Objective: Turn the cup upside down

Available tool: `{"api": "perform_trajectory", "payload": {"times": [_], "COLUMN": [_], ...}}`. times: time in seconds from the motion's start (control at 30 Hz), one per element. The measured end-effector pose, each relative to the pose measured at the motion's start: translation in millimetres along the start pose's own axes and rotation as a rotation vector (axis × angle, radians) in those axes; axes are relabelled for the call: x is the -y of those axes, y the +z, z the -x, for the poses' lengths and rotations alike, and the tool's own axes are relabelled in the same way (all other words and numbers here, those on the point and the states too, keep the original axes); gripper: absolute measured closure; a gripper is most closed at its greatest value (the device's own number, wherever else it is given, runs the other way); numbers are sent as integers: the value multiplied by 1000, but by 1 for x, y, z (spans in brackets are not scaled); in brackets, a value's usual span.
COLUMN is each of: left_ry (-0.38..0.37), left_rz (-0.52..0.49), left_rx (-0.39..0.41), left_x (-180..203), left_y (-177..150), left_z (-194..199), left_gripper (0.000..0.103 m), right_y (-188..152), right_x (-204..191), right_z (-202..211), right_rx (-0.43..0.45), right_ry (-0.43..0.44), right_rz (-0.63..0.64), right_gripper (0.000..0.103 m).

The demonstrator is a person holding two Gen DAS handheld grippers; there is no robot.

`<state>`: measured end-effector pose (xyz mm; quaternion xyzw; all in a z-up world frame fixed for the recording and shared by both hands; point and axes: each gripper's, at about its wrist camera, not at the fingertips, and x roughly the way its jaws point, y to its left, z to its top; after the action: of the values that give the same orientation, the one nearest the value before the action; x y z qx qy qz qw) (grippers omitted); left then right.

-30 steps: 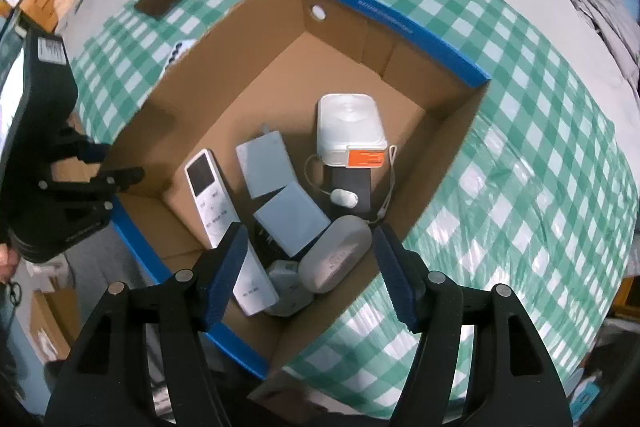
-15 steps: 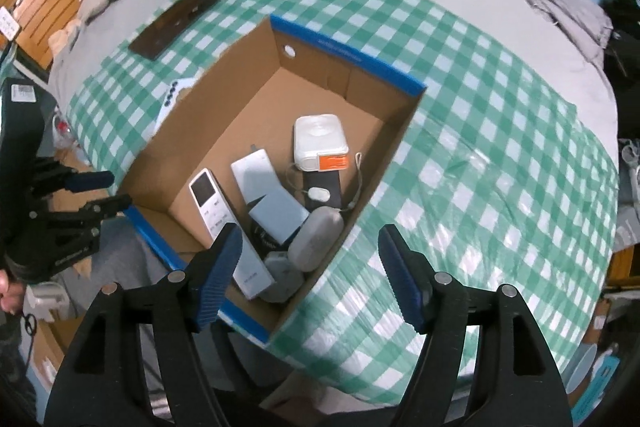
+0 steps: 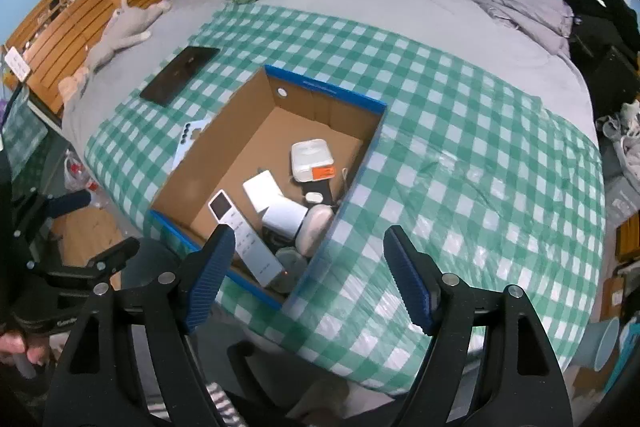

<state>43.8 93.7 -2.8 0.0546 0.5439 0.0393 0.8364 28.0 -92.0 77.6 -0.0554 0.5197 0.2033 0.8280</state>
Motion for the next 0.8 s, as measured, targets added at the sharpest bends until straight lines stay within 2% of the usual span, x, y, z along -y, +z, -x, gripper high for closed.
{"api": "perform_trajectory", "payload": {"times": [0.03,0.2,0.3,0.5,0.8], "left_ry": [-2,41,28,-5,2], "left_rz": [0,-18,-5,46,51], "left_rx": [5,43,61,88,131], "left_x": [1,12,14,17,32], "left_y": [-3,-17,-24,-36,-52], "left_z": [4,23,32,41,54], "left_gripper": [14,14,13,5,2], "right_y": [-4,-20,-29,-48,-69], "right_x": [1,0,0,3,14], "right_z": [4,21,29,43,50], "right_rx": [9,42,54,73,76], "right_ry": [-2,-13,0,-25,6], "right_rz": [-3,-25,-33,-44,-103], "right_gripper": [27,27,26,26,26]}}
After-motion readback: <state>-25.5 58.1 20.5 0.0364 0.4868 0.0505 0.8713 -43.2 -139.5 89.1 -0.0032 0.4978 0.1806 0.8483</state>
